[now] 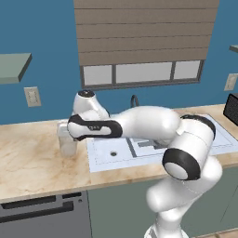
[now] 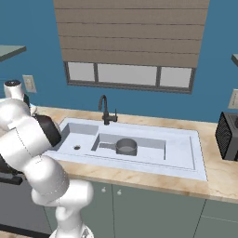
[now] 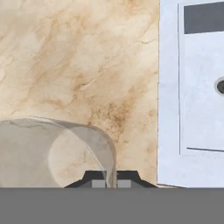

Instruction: Move any existing items from the left basin to the right basin for drying. Then move the glass cup from the counter to the left basin of the sink for washing.

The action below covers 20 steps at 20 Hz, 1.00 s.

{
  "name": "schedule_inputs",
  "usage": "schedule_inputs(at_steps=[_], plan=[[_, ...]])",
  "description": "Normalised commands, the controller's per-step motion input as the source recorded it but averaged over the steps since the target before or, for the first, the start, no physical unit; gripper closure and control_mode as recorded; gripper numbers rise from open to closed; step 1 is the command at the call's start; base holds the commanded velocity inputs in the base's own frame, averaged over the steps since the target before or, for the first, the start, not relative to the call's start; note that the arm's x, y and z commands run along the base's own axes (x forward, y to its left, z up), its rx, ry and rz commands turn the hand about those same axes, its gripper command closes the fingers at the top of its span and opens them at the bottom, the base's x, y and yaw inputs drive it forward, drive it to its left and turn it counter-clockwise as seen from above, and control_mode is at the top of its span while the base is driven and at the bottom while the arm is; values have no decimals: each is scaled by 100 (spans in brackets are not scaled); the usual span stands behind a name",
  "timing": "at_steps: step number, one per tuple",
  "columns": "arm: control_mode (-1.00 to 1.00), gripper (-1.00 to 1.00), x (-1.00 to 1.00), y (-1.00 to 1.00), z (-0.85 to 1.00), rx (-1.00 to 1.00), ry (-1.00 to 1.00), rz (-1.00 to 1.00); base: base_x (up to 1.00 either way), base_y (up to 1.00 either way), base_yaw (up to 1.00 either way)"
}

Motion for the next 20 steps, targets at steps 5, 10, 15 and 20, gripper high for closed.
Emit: schedule_inputs(at_steps=[5,10,15,20], plan=[[-100,100,0,-61,3,0,0,-5,0,0,0],[-100,100,0,-60,3,0,-1,-6,0,0,0],[-100,100,0,-57,4,0,-1,-7,0,0,0],[-100,100,0,-56,1,0,0,-6,0,0,0]])
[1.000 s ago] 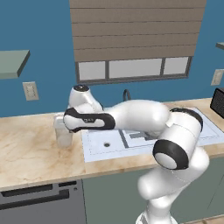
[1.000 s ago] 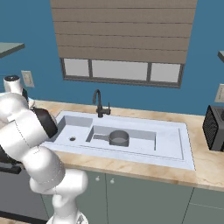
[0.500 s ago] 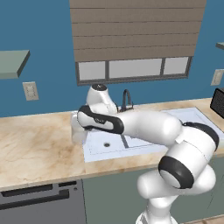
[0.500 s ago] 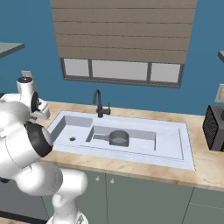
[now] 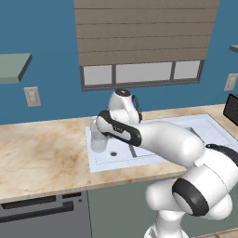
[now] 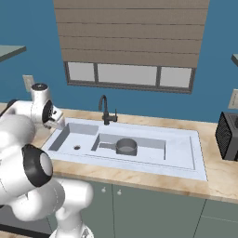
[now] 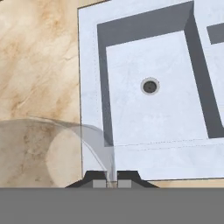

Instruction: Move any existing items from the left basin to the right basin for drying. Then move the glass cup from the counter to the left basin of the sink for washing.

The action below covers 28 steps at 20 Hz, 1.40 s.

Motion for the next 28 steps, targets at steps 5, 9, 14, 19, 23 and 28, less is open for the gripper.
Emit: schedule_inputs(at_steps=[5,9,14,19,23,28], plan=[[-100,100,4,-45,-7,0,0,-5,0,0,0],[-100,100,16,-36,-18,0,0,-7,0,0,0],[-100,100,31,-30,-22,0,0,-10,0,0,0],[-100,100,37,-24,-20,0,2,-11,0,0,0],[-100,100,30,-12,-30,0,7,-10,0,0,0],[-100,100,28,0,-37,0,9,-8,0,0,0]])
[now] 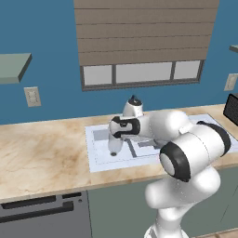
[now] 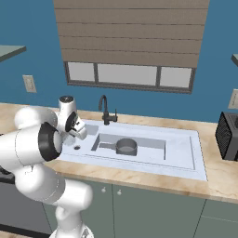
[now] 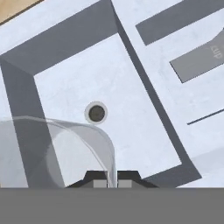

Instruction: Move any existing items from the left basin to the right basin for drying. Then move the glass cup from the counter to the left basin of the sink for washing.

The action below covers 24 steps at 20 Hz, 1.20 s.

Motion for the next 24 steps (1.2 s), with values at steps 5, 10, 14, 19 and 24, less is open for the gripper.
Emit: schedule_inputs(at_steps=[5,10,14,19,24], plan=[[-100,100,23,0,-24,0,5,-3,0,0,0],[-100,100,5,0,-25,0,1,0,0,0,0],[-100,100,1,1,-28,0,0,0,0,0,0],[-100,100,1,1,-20,0,0,0,0,0,0],[-100,100,8,11,-23,-1,-2,-4,0,0,0]])
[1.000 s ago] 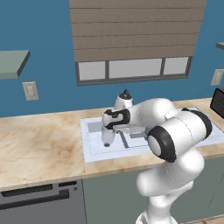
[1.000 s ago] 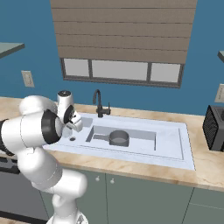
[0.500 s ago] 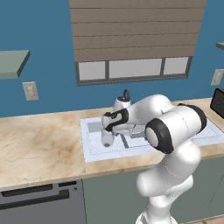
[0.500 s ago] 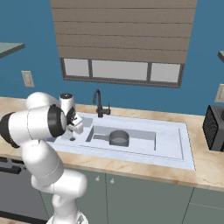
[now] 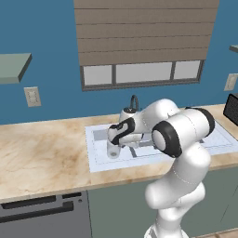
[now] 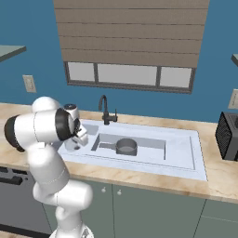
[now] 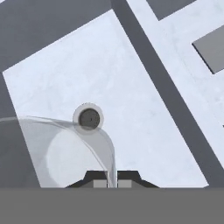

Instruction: Move any existing items from the left basin to the right basin for drying. Then move the glass cup from the counter to the left basin of the sink for washing.

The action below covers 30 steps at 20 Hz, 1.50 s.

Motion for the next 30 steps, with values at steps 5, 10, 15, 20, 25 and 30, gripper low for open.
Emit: schedule_inputs(at_steps=[5,10,15,20,25,30], plan=[[-100,100,7,14,-20,-2,0,-5,0,0,0],[-100,100,11,8,-11,0,0,-3,0,0,0],[-100,100,11,1,-13,0,0,-1,0,0,0],[-100,100,14,0,-20,0,0,0,0,0,0],[-100,100,14,0,-18,0,0,0,0,0,0],[-100,-100,0,1,-8,0,-1,0,0,0,0]])
